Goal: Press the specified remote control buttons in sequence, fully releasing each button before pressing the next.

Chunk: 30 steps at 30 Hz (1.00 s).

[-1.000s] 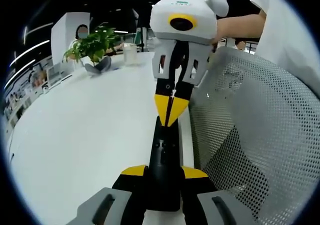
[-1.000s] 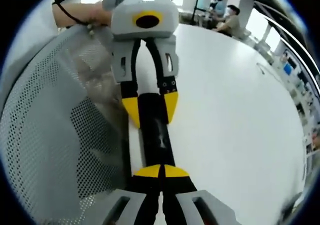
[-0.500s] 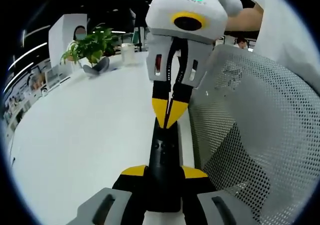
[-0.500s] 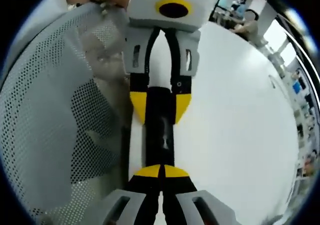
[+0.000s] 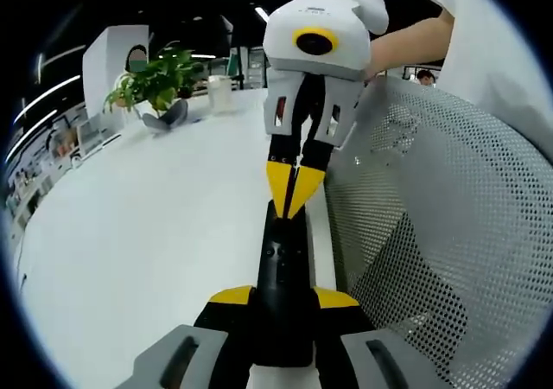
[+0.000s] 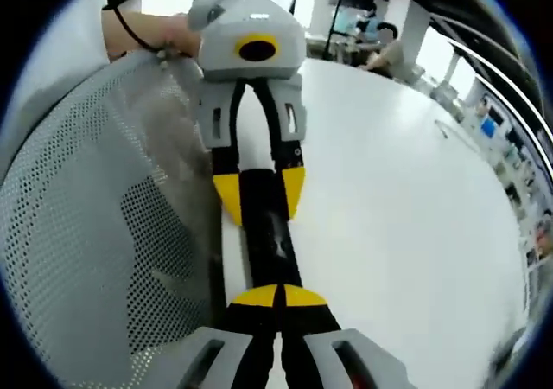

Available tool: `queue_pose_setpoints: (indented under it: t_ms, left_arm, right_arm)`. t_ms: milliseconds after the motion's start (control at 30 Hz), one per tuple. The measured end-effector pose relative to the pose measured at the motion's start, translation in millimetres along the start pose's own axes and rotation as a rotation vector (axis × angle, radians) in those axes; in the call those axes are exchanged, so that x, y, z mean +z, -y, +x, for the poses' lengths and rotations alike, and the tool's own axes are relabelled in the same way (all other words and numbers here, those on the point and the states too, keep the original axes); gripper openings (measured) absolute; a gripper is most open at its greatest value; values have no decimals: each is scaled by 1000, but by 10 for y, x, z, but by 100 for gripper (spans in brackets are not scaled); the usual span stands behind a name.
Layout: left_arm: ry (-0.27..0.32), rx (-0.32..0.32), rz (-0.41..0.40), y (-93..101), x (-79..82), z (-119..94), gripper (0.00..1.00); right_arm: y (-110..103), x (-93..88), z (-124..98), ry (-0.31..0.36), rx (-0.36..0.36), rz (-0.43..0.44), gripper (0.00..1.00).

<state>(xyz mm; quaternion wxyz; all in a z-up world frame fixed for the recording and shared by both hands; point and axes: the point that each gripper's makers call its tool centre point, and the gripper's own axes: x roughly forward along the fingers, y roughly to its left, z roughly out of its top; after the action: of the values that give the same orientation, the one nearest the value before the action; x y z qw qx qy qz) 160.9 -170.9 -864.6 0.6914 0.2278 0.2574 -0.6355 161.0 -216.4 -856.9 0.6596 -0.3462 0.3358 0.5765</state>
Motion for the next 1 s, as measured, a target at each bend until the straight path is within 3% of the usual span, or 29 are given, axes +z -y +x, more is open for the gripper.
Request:
queue_pose_setpoints:
  t_ms: [533, 700, 767, 833, 867, 933, 1000]
  left_arm:
    - [3, 0, -5, -2, 1, 4, 25]
    - [5, 0, -8, -4, 1, 6, 25]
    - [8, 0, -11, -5, 2, 7, 25]
    - [8, 0, -13, -7, 2, 7, 25]
    - [8, 1, -13, -8, 1, 7, 25]
    - [9, 0, -14, -8, 2, 8, 25]
    - [8, 0, -12, -7, 1, 9, 25]
  right_arm:
    - [-8, 20, 37, -84, 74, -116, 4]
    - [-3, 8, 48, -216, 166, -181, 5]
    - [4, 6, 58, -264, 190, -154, 4]
    - [10, 8, 69, -296, 198, -196, 5]
    - [4, 7, 73, -300, 203, -226, 5]
    - [0, 3, 71, -293, 187, -170, 5]
    - [-8, -10, 58, -258, 172, -186, 5]
